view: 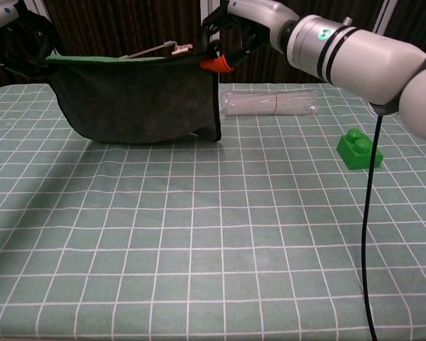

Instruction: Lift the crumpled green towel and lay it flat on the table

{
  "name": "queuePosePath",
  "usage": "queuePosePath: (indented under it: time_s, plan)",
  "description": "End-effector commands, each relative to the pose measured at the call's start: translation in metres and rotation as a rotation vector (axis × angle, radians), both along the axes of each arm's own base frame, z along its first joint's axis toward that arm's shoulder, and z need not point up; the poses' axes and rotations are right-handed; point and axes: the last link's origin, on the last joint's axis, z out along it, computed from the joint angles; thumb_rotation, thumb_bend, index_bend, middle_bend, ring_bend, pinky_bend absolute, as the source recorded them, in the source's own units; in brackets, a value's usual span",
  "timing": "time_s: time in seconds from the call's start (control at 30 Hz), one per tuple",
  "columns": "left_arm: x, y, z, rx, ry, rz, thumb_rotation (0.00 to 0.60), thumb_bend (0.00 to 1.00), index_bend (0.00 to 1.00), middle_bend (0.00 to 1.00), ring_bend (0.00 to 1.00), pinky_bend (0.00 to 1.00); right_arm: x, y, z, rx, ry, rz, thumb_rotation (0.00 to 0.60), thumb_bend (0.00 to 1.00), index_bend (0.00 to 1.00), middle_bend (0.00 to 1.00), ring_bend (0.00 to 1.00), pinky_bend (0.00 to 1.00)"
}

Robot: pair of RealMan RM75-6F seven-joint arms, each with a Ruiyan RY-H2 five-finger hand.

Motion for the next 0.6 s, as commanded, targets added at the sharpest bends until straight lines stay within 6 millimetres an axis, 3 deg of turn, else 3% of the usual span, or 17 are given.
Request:
queuePosePath:
  time_s: [0.03,0.33,0.6]
  plan:
    - [-0.004,-0.02,-0.004,-0.04,0.032,-0.022,0.6,0.53,0.71,0.42,0.26,0.37,-0.016,0.015,-0.007,0.043,0.03,0.009,0.6,0.45,0.77,0.33,0.13,0.06]
    - [-0.01,-0.061,-0.021,-0.15,0.092,-0.081,0.6,0.52,0.71,0.42,0.26,0.37,-0.04,0.05,-0.021,0.126,0.068,0.044,0.6,0.46,0.77,0.33,0.13,0.05]
    - [-0.013,-0.085,-0.036,-0.234,0.135,-0.116,0.6,0.51,0.71,0.42,0.26,0.37,-0.056,0.072,-0.026,0.167,0.104,0.06,0.6,0.45,0.77,0.33,0.13,0.05]
